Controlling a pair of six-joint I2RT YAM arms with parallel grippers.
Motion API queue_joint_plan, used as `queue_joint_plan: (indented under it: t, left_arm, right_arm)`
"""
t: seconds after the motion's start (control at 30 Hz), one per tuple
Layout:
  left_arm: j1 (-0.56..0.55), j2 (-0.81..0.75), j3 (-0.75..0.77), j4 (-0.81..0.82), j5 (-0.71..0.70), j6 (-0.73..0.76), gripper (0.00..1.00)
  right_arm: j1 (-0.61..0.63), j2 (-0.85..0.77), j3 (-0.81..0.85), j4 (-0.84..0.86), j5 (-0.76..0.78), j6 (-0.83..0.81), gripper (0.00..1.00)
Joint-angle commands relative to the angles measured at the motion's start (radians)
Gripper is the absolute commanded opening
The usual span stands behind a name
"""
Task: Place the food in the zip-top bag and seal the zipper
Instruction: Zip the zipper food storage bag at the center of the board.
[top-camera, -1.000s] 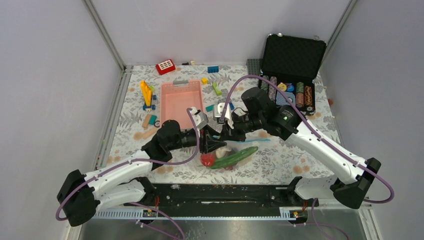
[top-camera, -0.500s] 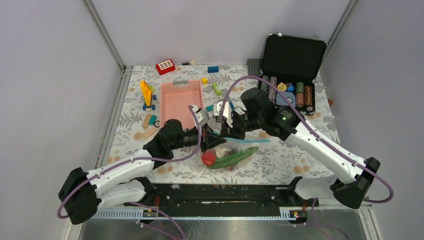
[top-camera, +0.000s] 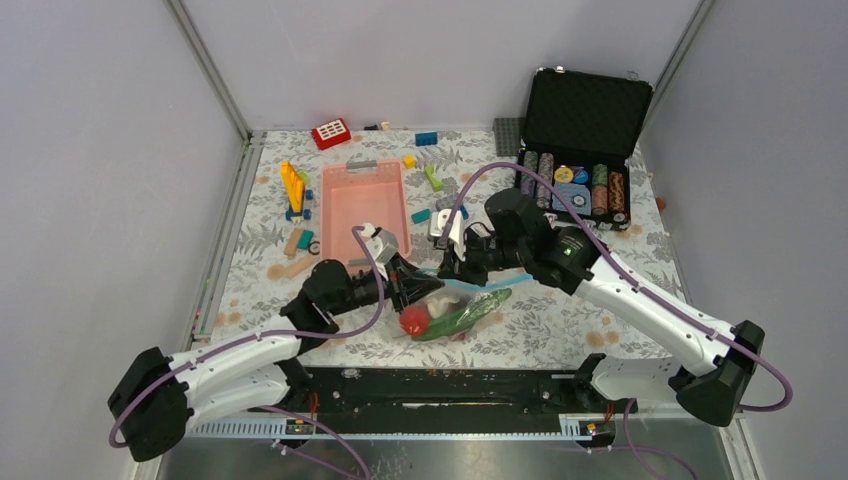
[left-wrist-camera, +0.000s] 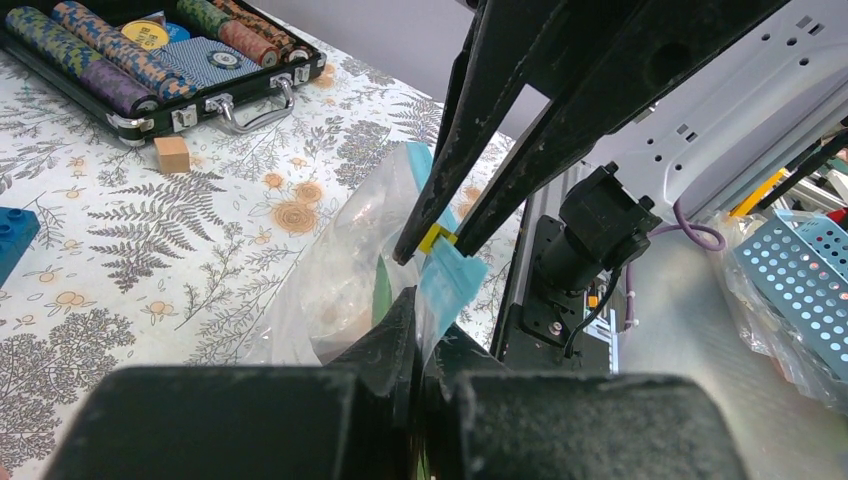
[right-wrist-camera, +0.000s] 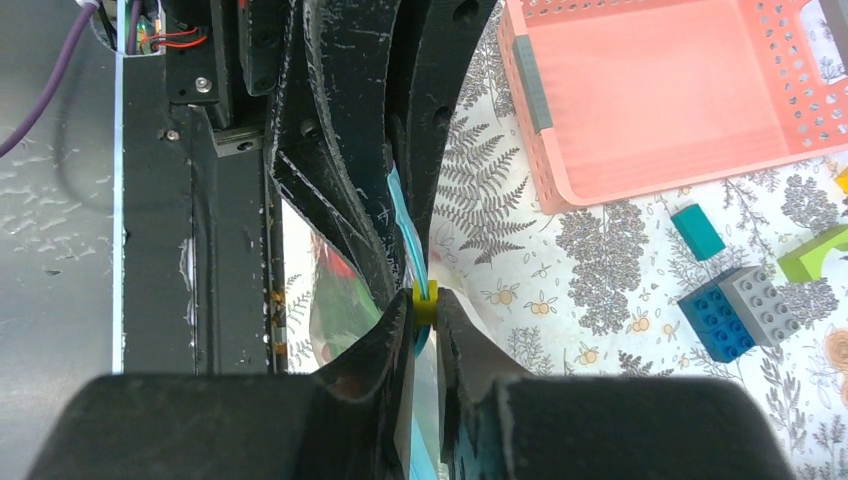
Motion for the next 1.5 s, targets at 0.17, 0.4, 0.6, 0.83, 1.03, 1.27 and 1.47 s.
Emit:
queue_joint_plan:
  t: [0.17, 0.4, 0.6, 0.83, 1.03, 1.27, 1.47]
  left_arm:
    - [0.008, -0.086, -0.030, 0.121, -0.082, 0.001, 0.00]
    - [0.009, -0.133, -0.062, 0.096, -0.124, 0.013, 0.00]
    - [0.009, -0.193, -0.089, 0.034, -0.183, 0.041, 0.00]
    - [0.008, -0.242, -0.084, -0.079, -0.240, 0.079, 0.00]
    - [0.010, -0.252, -0.074, -0.148, -0.323, 0.090, 0.00]
    - [0.009, -0.281, -0.085, -0.178, -0.443, 0.095, 0.00]
    - [0.009, -0.332, -0.108, -0.183, -0.546, 0.098, 0.00]
  right_arm:
    - [-0.018, -0.066, -0.077, -0.070, 0.083, 0.024, 0.08]
    - [-0.019, -0.091, -0.111, -0.105, 0.147, -0.001, 0.11]
    - [-0.019, -0.114, -0.128, -0.110, 0.189, -0.020, 0.11]
    - [-0.019, -0.112, -0.141, -0.141, 0.259, -0.054, 0.12]
    - [-0.021, -0.104, -0.134, -0.177, 0.319, -0.054, 0.13]
    - [-0.034, -0.124, -0.157, -0.177, 0.372, -0.036, 0.14]
    - [-0.063, -0.144, -0.170, -0.176, 0.411, -0.021, 0.14]
